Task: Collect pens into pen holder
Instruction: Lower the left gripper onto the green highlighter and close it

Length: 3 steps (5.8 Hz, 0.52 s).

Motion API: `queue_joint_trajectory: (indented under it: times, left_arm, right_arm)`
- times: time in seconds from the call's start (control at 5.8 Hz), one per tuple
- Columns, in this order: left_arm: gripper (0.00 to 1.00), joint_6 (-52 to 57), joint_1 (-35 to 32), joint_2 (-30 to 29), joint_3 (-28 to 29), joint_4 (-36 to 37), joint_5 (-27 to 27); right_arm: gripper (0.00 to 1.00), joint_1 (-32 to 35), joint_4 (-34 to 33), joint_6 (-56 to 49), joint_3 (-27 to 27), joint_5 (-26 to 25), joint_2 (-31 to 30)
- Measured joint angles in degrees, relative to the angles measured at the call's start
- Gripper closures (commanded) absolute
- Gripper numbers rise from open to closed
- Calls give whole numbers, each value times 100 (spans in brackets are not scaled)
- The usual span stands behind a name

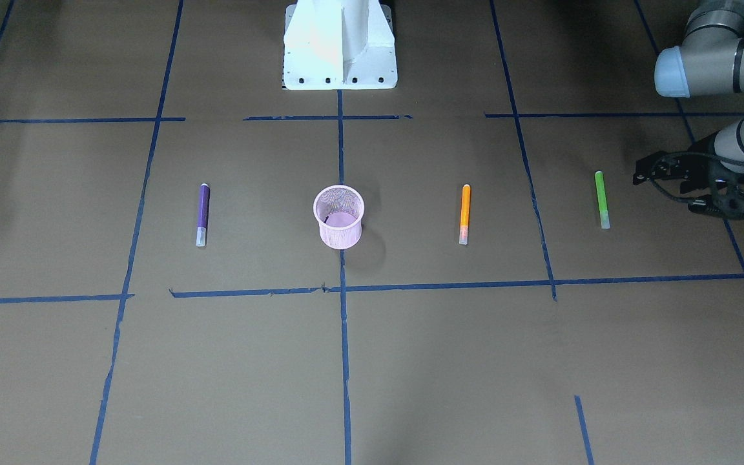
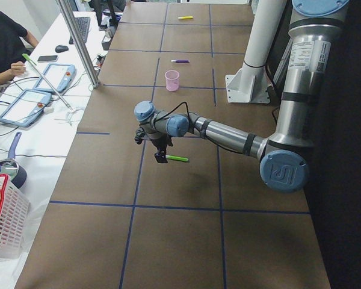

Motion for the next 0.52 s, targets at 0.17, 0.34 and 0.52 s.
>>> queue_joint_trajectory:
  times: [0.17,0.34,0.52]
  left_arm:
    - [0,-379,212,-180,182,-4,155]
    - [3,-587,419,-317,303,-8,344]
    - [9,-640,572,-412,406,-12,414]
  right_arm:
    - [0,0,4,-3,-1,0,0]
    - [0,0,5,-4,-1,0,0]
    - [0,0,6,-5,-1,0,0]
